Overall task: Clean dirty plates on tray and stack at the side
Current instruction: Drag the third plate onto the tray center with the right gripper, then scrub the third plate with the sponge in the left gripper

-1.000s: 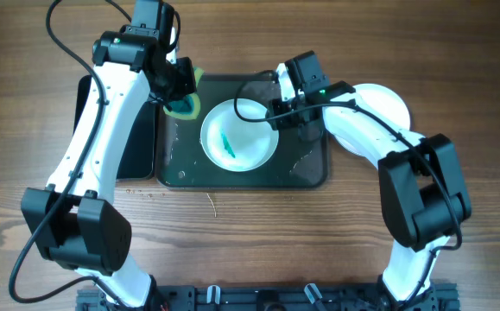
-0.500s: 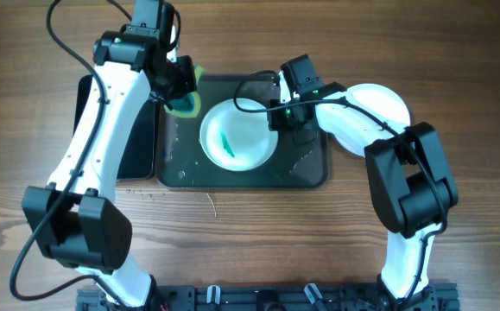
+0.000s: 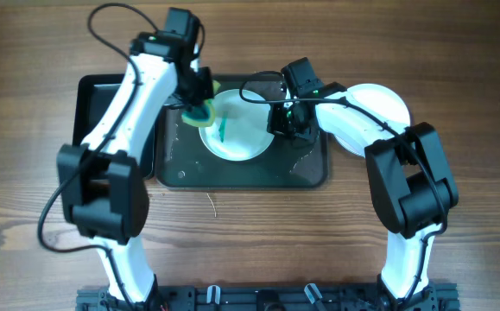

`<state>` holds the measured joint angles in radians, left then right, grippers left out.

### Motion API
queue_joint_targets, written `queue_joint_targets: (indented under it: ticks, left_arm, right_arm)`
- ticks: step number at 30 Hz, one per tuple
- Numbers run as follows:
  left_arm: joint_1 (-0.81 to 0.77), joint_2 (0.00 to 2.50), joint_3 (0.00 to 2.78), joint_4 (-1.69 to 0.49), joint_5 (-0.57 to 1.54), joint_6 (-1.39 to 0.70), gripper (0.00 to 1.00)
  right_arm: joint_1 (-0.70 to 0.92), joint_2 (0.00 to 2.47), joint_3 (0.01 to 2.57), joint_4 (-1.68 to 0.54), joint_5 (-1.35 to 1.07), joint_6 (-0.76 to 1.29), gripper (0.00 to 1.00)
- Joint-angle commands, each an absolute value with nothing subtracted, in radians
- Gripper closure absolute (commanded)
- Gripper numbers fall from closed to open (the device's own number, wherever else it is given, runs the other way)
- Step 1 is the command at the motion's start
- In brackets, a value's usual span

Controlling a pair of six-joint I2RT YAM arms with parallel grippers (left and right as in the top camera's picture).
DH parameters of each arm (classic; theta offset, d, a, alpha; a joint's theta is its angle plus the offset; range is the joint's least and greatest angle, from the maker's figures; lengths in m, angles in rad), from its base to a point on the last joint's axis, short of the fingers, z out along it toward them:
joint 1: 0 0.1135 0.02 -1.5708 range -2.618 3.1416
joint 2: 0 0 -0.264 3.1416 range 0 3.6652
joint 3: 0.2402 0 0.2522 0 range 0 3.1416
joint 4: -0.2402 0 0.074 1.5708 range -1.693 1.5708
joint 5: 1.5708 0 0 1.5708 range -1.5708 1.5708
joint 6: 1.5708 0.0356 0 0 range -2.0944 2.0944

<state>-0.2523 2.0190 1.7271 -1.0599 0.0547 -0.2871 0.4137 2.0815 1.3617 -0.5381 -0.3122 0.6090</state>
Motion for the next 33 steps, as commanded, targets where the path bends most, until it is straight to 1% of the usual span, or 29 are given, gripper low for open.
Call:
queue_joint_targets:
  ticks: [1, 3, 4, 6, 12, 14, 16, 19, 21, 23, 24, 26, 29, 32, 33]
  left_arm:
    - [-0.299, 2.09, 1.732, -1.025, 0.085, -0.3, 0.96]
    - [-0.313, 2.123, 1.732, -1.014, 0.063, -0.328, 0.96]
    - [-0.321, 2.149, 1.732, -1.015, 0.013, -0.388, 0.96]
    - [-0.326, 2.18, 1.732, -1.015, -0.025, -0.437, 0.96]
    - [-0.341, 2.26, 1.732, -1.025, -0.008, -0.456, 0.96]
    - [-0.351, 2.273, 1.732, -1.028, 0.087, -0.38, 0.96]
    - [-0.361, 2.276, 1.732, -1.026, 0.234, -0.25, 0.96]
    - [-0.376, 2.276, 1.732, -1.042, 0.519, 0.005, 0.96]
    - [-0.38, 2.276, 1.732, -1.055, 0.588, 0.068, 0.96]
    - [-0.381, 2.276, 1.732, -1.054, 0.577, 0.067, 0.96]
    - [-0.377, 2.276, 1.732, -1.05, 0.558, 0.054, 0.96]
    - [-0.367, 2.276, 1.732, -1.034, 0.451, -0.042, 0.96]
    - [-0.346, 2.274, 1.743, -1.036, 0.104, -0.317, 0.96]
    - [-0.331, 2.264, 1.764, -1.091, -0.171, -0.509, 0.96]
    - [-0.329, 2.262, 1.769, -1.106, -0.229, -0.541, 0.96]
  right_arm:
    - [0.415, 2.106, 1.327, -0.558, -0.315, 0.627, 0.96]
    - [0.415, 2.106, 1.327, -0.558, -0.315, 0.623, 0.96]
    - [0.415, 2.106, 1.327, -0.559, -0.315, 0.619, 0.96]
    - [0.415, 2.106, 1.327, -0.559, -0.315, 0.611, 0.96]
    - [0.415, 2.106, 1.327, -0.559, -0.315, 0.61, 0.96]
    - [0.415, 2.106, 1.327, -0.559, -0.315, 0.61, 0.96]
    - [0.415, 2.106, 1.327, -0.559, -0.315, 0.61, 0.96]
    - [0.415, 2.106, 1.327, -0.558, -0.315, 0.61, 0.96]
    - [0.415, 2.106, 1.327, -0.558, -0.315, 0.61, 0.96]
    - [0.415, 2.106, 1.327, -0.558, -0.315, 0.609, 0.96]
    - [0.415, 2.106, 1.327, -0.558, -0.315, 0.609, 0.96]
    - [0.415, 2.106, 1.327, -0.558, -0.315, 0.61, 0.96]
    - [0.415, 2.106, 1.327, -0.558, -0.315, 0.609, 0.96]
    - [0.415, 2.106, 1.327, -0.558, -0.315, 0.609, 0.96]
    - [0.415, 2.106, 1.327, -0.558, -0.315, 0.61, 0.96]
